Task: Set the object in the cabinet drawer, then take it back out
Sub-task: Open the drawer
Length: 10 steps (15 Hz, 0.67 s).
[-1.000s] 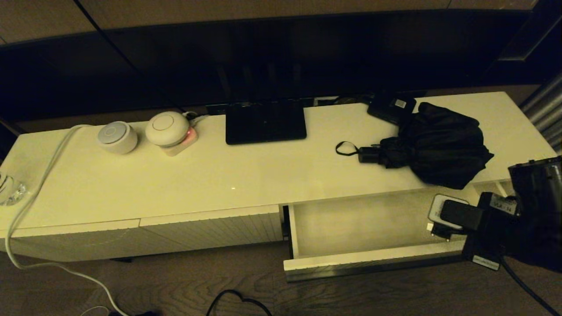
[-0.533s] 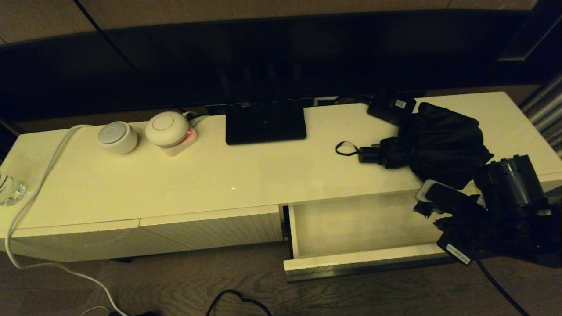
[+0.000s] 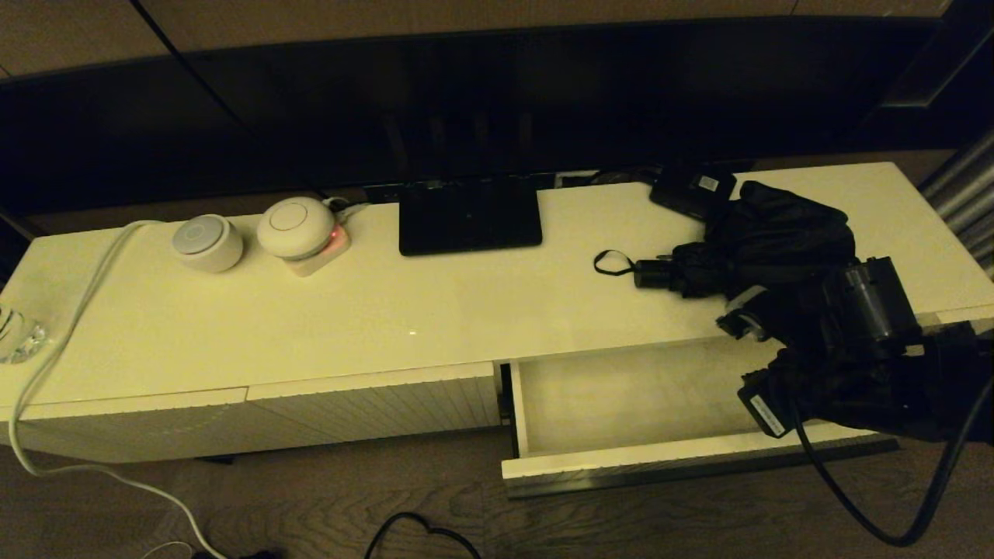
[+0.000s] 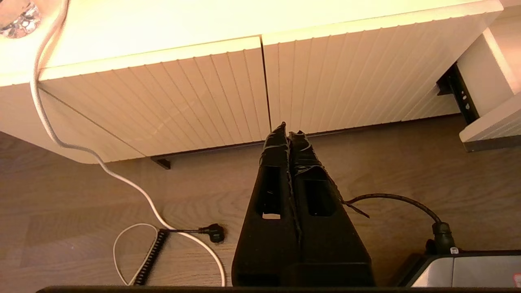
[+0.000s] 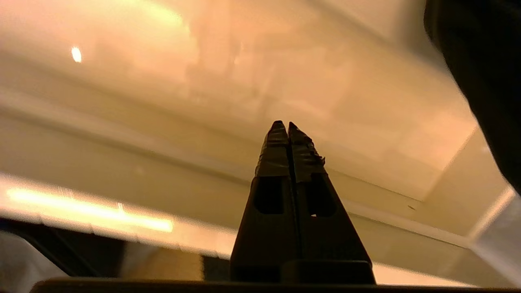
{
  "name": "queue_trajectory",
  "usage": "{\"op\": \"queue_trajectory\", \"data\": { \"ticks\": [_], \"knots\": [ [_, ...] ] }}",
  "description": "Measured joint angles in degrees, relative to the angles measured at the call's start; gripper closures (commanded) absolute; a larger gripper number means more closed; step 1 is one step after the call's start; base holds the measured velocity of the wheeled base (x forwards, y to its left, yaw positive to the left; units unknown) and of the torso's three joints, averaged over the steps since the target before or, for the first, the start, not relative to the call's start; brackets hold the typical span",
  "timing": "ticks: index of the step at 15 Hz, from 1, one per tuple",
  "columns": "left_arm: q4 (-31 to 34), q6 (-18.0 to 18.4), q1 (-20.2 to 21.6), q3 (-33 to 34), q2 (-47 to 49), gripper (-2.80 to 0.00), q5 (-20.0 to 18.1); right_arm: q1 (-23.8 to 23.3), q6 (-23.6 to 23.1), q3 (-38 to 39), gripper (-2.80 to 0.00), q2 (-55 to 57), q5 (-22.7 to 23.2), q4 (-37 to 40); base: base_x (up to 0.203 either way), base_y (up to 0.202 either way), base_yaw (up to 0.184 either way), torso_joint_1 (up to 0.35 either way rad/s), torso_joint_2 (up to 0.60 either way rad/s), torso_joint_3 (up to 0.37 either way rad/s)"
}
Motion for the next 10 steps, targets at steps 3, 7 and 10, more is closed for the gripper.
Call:
{"op": "queue_trajectory", "data": {
  "ticks": [3, 7, 10],
  "knots": [
    [0.0, 0.0, 0.0, 0.0, 0.0, 0.00, 0.0, 0.0, 4.7, -2.7, 0.00, 2.5, -0.3, -0.2, 0.000, 0.000, 0.000, 0.000, 0.00, 0.000],
    [0.0, 0.0, 0.0, 0.0, 0.0, 0.00, 0.0, -0.4, 9.6, -6.6, 0.00, 6.3, -0.4, -0.3, 0.000, 0.000, 0.000, 0.000, 0.00, 0.000],
    [0.0, 0.0, 0.0, 0.0, 0.0, 0.00, 0.0, -0.7, 12.3, -8.9, 0.00, 9.0, -0.4, -0.3, 0.000, 0.000, 0.000, 0.000, 0.00, 0.000]
  ]
}}
